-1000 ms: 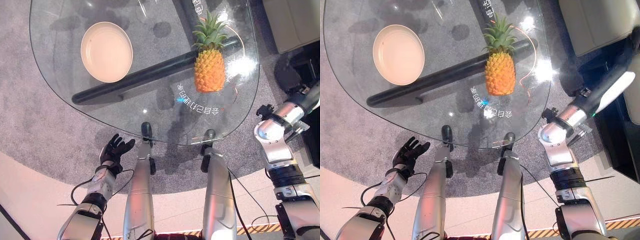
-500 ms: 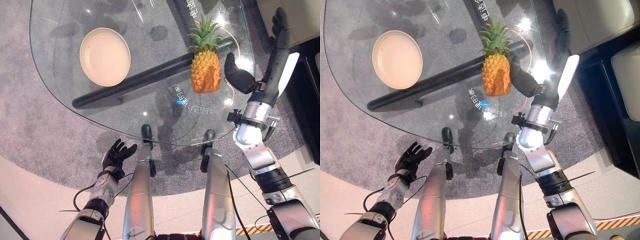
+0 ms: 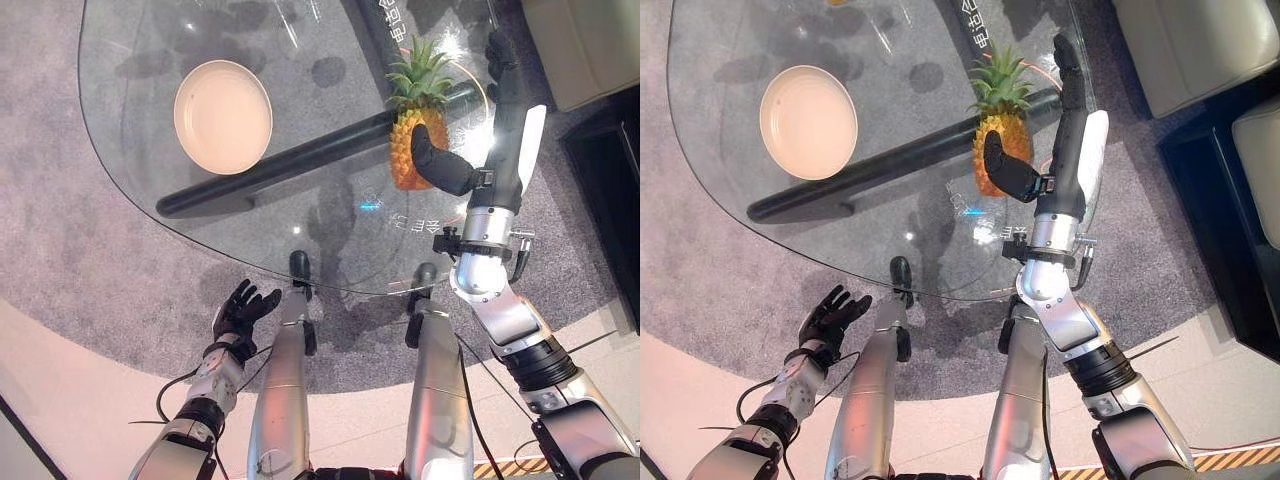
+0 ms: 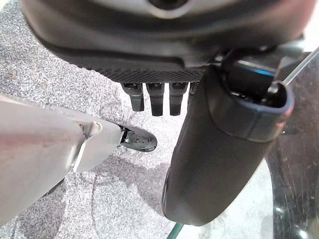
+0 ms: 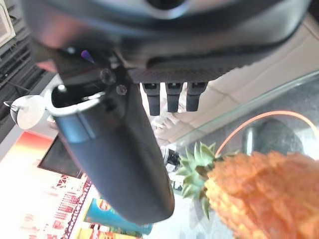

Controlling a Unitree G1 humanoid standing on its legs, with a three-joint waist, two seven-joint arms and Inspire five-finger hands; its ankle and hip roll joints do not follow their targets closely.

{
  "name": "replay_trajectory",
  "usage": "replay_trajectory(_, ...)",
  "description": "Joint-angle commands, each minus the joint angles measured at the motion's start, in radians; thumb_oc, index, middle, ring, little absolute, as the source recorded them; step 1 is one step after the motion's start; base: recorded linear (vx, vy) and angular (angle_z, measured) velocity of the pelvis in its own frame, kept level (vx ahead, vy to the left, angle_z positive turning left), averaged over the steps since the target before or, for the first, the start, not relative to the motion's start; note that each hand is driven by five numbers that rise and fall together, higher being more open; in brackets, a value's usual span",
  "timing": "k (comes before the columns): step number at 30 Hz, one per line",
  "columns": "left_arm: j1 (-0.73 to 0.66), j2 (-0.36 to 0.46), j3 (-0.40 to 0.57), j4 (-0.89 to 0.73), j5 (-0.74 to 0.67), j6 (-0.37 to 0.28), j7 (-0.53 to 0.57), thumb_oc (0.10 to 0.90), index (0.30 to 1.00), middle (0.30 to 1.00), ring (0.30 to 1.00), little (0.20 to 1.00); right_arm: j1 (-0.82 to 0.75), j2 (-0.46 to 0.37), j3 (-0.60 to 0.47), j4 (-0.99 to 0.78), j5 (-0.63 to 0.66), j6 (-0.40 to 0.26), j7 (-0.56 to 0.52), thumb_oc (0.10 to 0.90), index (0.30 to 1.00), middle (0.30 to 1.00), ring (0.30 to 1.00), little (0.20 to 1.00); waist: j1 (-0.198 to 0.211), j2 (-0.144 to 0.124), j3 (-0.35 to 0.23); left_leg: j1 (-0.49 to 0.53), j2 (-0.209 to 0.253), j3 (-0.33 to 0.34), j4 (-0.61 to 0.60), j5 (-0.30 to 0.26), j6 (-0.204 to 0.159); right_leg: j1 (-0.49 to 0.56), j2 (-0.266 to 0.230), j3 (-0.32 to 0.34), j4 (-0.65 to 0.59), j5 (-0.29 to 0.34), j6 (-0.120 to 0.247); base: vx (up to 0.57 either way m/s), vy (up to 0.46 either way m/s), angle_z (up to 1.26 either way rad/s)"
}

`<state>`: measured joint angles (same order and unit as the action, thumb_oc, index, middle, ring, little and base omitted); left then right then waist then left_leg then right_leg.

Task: Pick up the fruit to the plate

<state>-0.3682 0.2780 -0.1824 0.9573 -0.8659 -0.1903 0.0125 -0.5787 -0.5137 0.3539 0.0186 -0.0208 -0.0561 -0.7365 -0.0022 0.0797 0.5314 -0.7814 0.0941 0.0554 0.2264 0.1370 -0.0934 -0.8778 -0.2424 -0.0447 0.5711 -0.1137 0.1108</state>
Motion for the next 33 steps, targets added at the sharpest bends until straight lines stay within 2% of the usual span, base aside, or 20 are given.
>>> replay_trajectory(1, 0.043, 0.005, -0.01, 0.034, 0.019, -0.035, 0.011, 0.8, 0.9, 0.9, 0.9, 0.9, -0.053, -0.027, 0.008, -0.165, -0.015, -0.018, 0.013, 0.8, 0.9, 0.9, 0.9, 0.9, -0.018, 0.018, -0.011, 0.001, -0.029, 0.017, 0.094, -0.09, 0.014, 0.049, 0.024, -0.062, -0.165, 0.1, -0.015, 0.0, 0.0, 0.0)
replay_trajectory(6, 0.043, 0.0, -0.019, 0.034, 0.02, -0.033, 0.014, 0.8, 0.9, 0.9, 0.9, 0.9, -0.063, -0.024, 0.038, -0.139, -0.001, 0.045, 0.015, 0.8, 0.9, 0.9, 0.9, 0.9, -0.013, 0.026, -0.011, 0.007, -0.03, 0.02, 0.087, -0.085, 0.013, 0.05, 0.023, -0.063, -0.164, 0.1, -0.015, 0.0, 0.0, 0.0)
replay_trajectory(10, 0.04, 0.002, -0.025, 0.042, 0.019, -0.034, 0.01, 0.8, 0.9, 0.9, 0.9, 0.9, -0.065, -0.016, 0.061, -0.093, 0.041, 0.058, 0.002, 0.8, 0.9, 0.9, 0.9, 0.9, -0.01, 0.027, -0.011, 0.009, -0.029, 0.02, 0.086, -0.083, 0.013, 0.049, 0.022, -0.065, -0.16, 0.1, -0.016, 0.0, 0.0, 0.0)
replay_trajectory(19, 0.037, 0.0, -0.036, 0.047, 0.023, -0.035, 0.009, 0.8, 0.9, 0.9, 0.9, 0.9, -0.061, 0.0, 0.073, -0.028, 0.046, 0.069, -0.025, 0.8, 0.9, 0.9, 0.9, 0.9, -0.004, 0.032, -0.011, 0.008, -0.029, 0.022, 0.085, -0.081, 0.016, 0.046, 0.018, -0.071, -0.157, 0.102, -0.017, 0.0, 0.0, 0.0)
replay_trajectory(28, 0.03, 0.001, -0.04, 0.047, 0.024, -0.03, 0.013, 0.8, 0.9, 0.9, 0.9, 0.9, -0.067, 0.011, 0.077, 0.01, 0.075, 0.113, -0.046, 0.8, 0.9, 0.9, 0.9, 0.9, -0.002, 0.033, -0.011, 0.004, -0.03, 0.022, 0.087, -0.081, 0.018, 0.036, 0.019, -0.068, -0.147, 0.103, -0.017, 0.0, 0.0, 0.0)
replay_trajectory(33, 0.035, 0.001, -0.041, 0.045, 0.028, -0.03, 0.01, 0.8, 0.9, 0.9, 0.9, 0.9, -0.068, 0.02, 0.077, 0.038, 0.075, 0.107, -0.06, 0.8, 0.9, 0.9, 0.9, 0.9, 0.002, 0.036, -0.011, 0.003, -0.03, 0.021, 0.083, -0.079, 0.019, 0.034, 0.02, -0.069, -0.146, 0.104, -0.016, 0.0, 0.0, 0.0)
